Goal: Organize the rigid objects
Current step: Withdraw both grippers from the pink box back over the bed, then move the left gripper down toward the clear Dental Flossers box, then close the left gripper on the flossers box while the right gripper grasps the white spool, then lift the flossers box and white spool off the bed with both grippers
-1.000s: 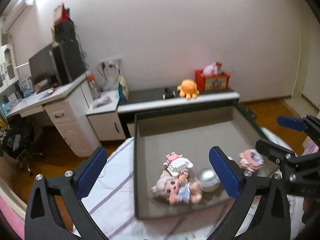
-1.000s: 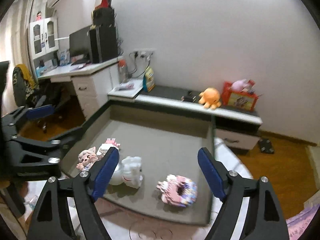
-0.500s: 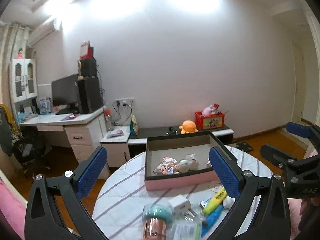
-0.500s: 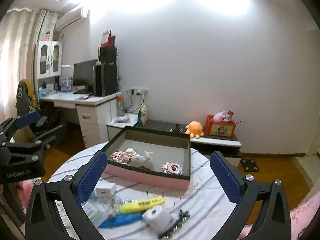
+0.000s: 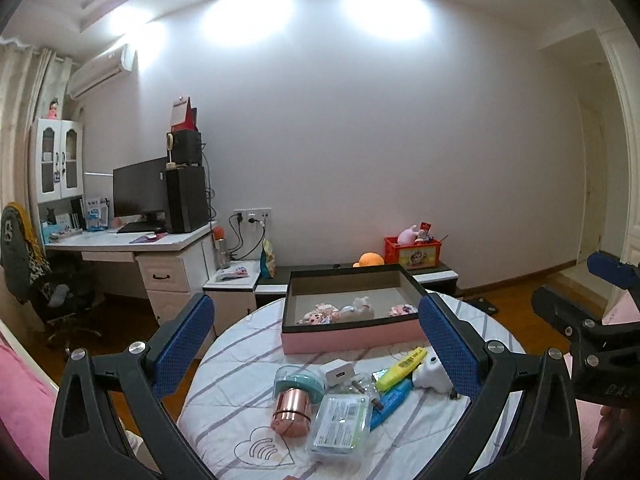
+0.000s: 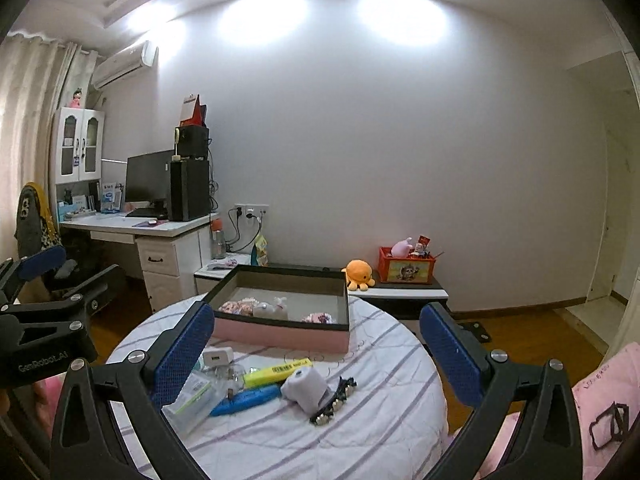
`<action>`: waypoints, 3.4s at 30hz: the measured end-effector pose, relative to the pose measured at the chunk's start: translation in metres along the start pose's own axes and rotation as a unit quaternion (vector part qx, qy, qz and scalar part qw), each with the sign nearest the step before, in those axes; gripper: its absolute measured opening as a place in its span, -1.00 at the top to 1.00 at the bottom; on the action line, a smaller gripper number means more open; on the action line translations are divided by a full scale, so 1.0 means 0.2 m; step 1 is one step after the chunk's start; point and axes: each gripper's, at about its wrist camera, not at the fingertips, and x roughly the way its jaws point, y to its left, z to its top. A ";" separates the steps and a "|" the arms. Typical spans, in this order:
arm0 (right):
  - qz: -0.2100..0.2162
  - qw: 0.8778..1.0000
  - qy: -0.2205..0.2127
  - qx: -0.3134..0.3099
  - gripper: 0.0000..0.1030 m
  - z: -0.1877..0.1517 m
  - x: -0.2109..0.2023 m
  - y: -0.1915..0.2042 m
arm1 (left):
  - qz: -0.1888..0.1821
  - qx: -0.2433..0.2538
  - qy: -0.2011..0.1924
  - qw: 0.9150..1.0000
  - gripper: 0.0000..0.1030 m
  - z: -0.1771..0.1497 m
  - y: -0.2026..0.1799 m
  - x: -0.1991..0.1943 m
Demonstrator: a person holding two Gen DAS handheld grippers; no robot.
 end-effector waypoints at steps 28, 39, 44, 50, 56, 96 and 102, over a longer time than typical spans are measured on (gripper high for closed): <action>-0.007 0.990 0.140 0.016 -1.00 -0.38 0.27 -0.07 | -0.034 -0.030 0.199 0.979 -1.00 -0.55 0.13 0.41; -0.012 0.982 0.187 0.028 -1.00 -0.51 0.40 -0.15 | -0.069 -0.035 0.240 0.968 -0.83 -0.69 0.00 0.54; -0.009 0.979 0.199 0.036 -1.00 -0.53 0.47 -0.18 | -0.079 -0.040 0.264 0.960 -0.61 -0.72 -0.01 0.62; -0.006 0.977 0.208 0.041 -1.00 -0.56 0.53 -0.19 | -0.092 -0.028 0.280 0.955 -0.23 -0.74 -0.07 0.68; 0.000 0.975 0.217 0.039 -1.00 -0.56 0.60 -0.17 | -0.104 -0.019 0.269 0.957 -0.22 -0.73 -0.07 0.66; 0.098 0.959 0.262 0.052 -0.12 -0.52 0.89 -0.07 | -0.078 0.010 0.224 0.971 -0.23 -0.51 -0.04 0.68; 0.090 0.954 0.280 0.061 -0.27 -0.55 0.93 -0.07 | -0.082 0.011 0.226 0.971 -0.23 -0.52 -0.04 0.66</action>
